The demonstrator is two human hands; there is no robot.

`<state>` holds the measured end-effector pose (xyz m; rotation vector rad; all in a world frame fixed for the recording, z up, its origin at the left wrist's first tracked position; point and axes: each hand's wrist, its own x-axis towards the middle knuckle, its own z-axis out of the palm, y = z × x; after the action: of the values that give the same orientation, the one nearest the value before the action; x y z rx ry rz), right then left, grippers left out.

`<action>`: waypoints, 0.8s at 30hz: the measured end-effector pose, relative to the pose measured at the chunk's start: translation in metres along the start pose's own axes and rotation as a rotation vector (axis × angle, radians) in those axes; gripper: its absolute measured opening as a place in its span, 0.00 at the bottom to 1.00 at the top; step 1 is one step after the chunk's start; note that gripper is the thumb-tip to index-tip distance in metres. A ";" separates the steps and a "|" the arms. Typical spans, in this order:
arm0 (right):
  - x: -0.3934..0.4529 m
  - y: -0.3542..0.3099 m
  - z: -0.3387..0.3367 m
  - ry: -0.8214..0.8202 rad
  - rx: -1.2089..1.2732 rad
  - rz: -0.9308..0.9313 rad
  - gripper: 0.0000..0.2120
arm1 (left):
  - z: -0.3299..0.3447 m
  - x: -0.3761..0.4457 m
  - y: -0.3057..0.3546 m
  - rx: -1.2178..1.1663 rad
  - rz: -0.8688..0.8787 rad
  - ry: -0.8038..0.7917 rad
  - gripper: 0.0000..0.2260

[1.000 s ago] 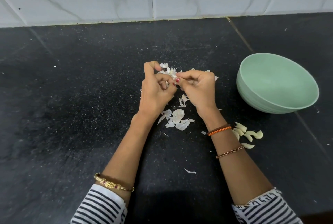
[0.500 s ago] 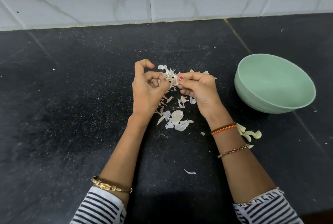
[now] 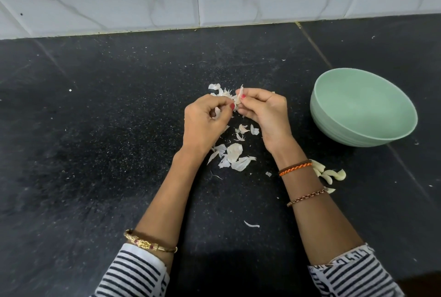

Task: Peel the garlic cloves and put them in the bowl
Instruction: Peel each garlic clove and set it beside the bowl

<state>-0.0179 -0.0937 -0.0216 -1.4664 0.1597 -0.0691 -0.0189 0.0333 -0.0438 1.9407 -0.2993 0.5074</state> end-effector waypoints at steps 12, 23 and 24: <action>-0.001 0.005 0.005 0.019 -0.187 -0.171 0.07 | -0.001 0.001 -0.002 0.004 -0.035 -0.009 0.05; -0.002 0.005 0.006 0.020 -0.160 -0.156 0.07 | 0.003 0.000 -0.002 0.052 -0.013 -0.048 0.09; -0.002 0.004 0.006 0.015 -0.152 -0.146 0.07 | 0.003 0.000 -0.001 0.058 -0.010 -0.046 0.09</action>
<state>-0.0191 -0.0868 -0.0251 -1.6281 0.0707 -0.1896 -0.0177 0.0313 -0.0457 2.0109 -0.3071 0.4704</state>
